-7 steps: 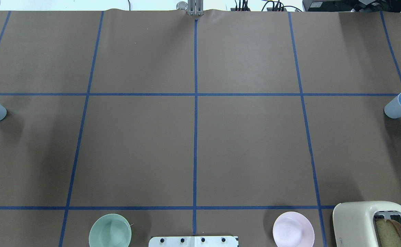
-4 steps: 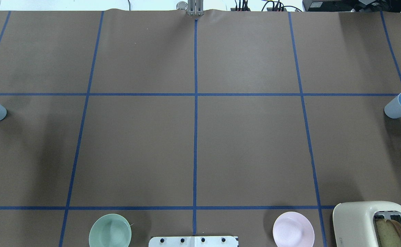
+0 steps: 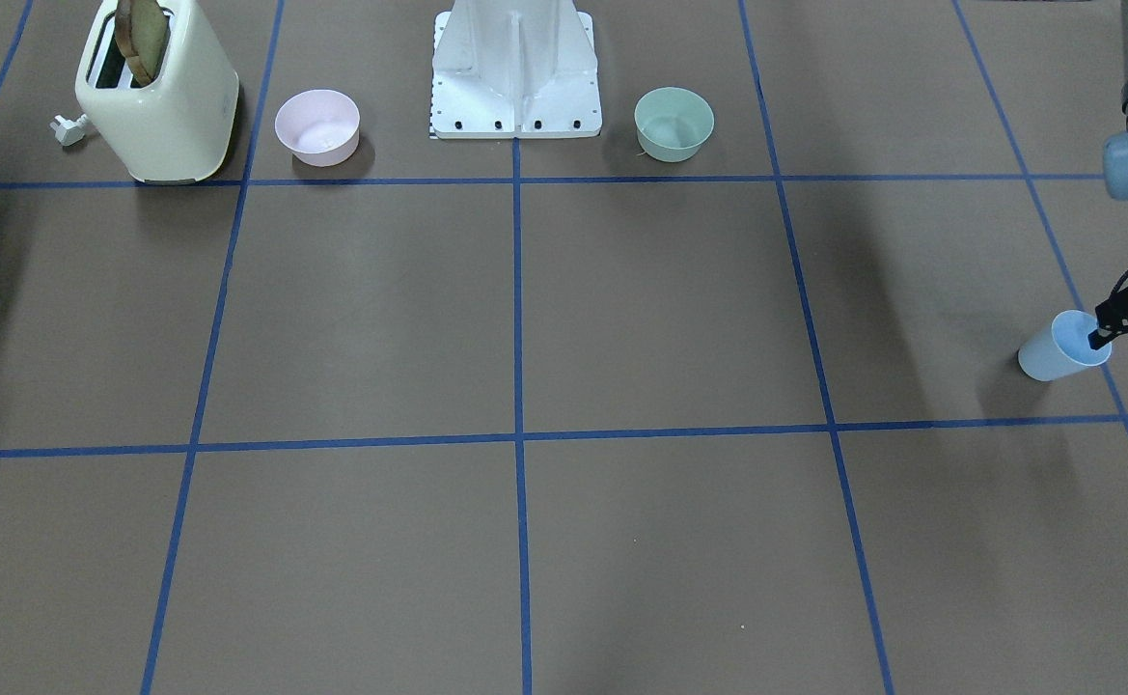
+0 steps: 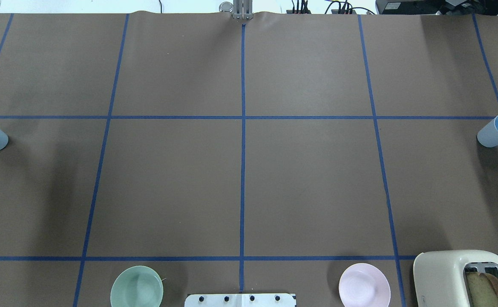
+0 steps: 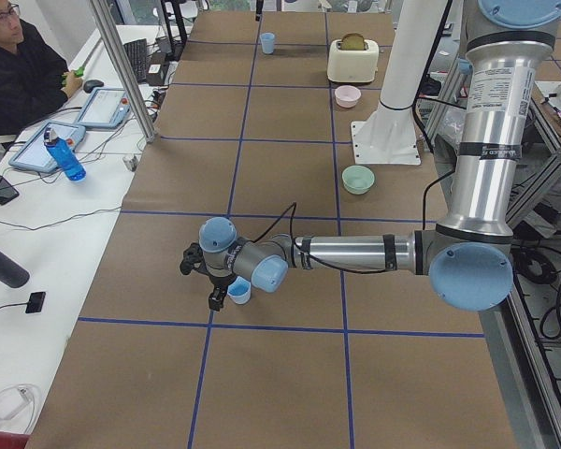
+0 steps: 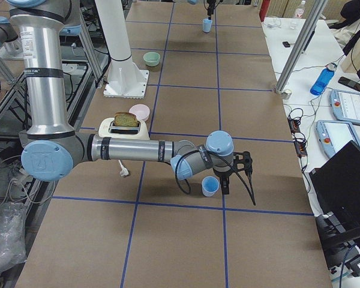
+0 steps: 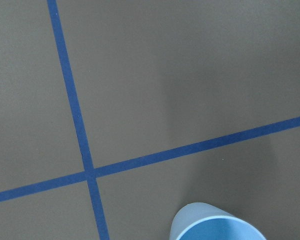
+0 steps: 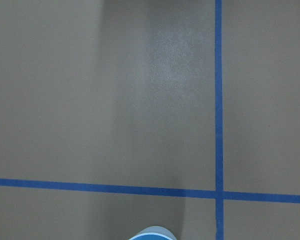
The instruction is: Stack blue cups with both arms
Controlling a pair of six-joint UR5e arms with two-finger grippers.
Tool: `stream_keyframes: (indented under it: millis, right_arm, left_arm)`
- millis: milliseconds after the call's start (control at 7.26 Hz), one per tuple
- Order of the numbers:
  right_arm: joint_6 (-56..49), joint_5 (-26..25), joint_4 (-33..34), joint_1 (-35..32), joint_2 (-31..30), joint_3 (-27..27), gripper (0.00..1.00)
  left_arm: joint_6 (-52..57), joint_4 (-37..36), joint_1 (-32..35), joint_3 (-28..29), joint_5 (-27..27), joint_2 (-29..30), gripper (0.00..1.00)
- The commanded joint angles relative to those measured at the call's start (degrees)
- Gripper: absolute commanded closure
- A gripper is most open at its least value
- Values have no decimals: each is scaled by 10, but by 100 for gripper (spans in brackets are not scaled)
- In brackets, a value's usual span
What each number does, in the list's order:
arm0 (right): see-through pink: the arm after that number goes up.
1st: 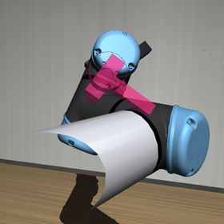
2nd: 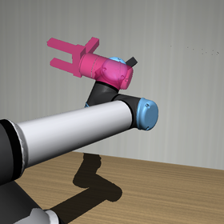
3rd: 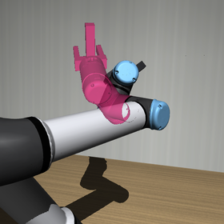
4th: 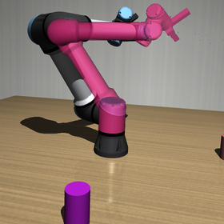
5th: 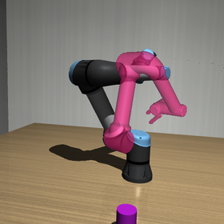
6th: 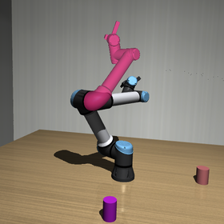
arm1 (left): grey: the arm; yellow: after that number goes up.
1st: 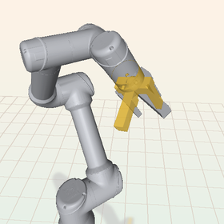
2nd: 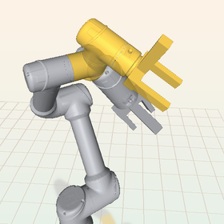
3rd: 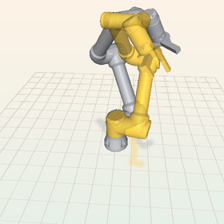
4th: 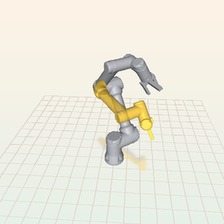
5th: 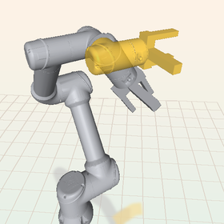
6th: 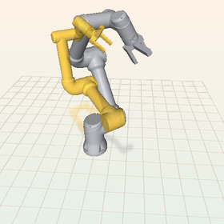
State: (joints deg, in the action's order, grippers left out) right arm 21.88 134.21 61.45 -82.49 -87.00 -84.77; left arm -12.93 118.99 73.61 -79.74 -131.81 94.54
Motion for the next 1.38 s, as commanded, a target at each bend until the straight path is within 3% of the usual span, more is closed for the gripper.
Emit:
stream_keyframes:
  millis: [0, 551, 688, 826, 964, 1101, 1239]
  right_arm:
    - [0, 0, 0, 0, 1, 2, 0]
    - [0, 2, 0, 0, 1, 0, 0]
    - [1, 3, 1, 0, 2, 0, 0]
    - [0, 4, 0, 0, 2, 1, 0]
    - [0, 6, 0, 0, 3, 0, 0]
    - [-1, 6, 0, 0, 3, 0, 0]
    - [-2, 5, 0, 0, 3, 1, 0]
  left_arm:
    - [1, 0, -12, 7, 10, -1, 3]
    - [3, 15, -13, 13, 10, -9, 3]
    - [1, 15, -14, 14, 10, -9, 24]
    - [1, 14, -15, 14, 10, -9, 53]
    - [1, 14, -15, 14, 10, -8, 91]
    - [1, 13, -17, 14, 10, -7, 100]
    - [-1, 14, -19, 14, 10, -7, 100]
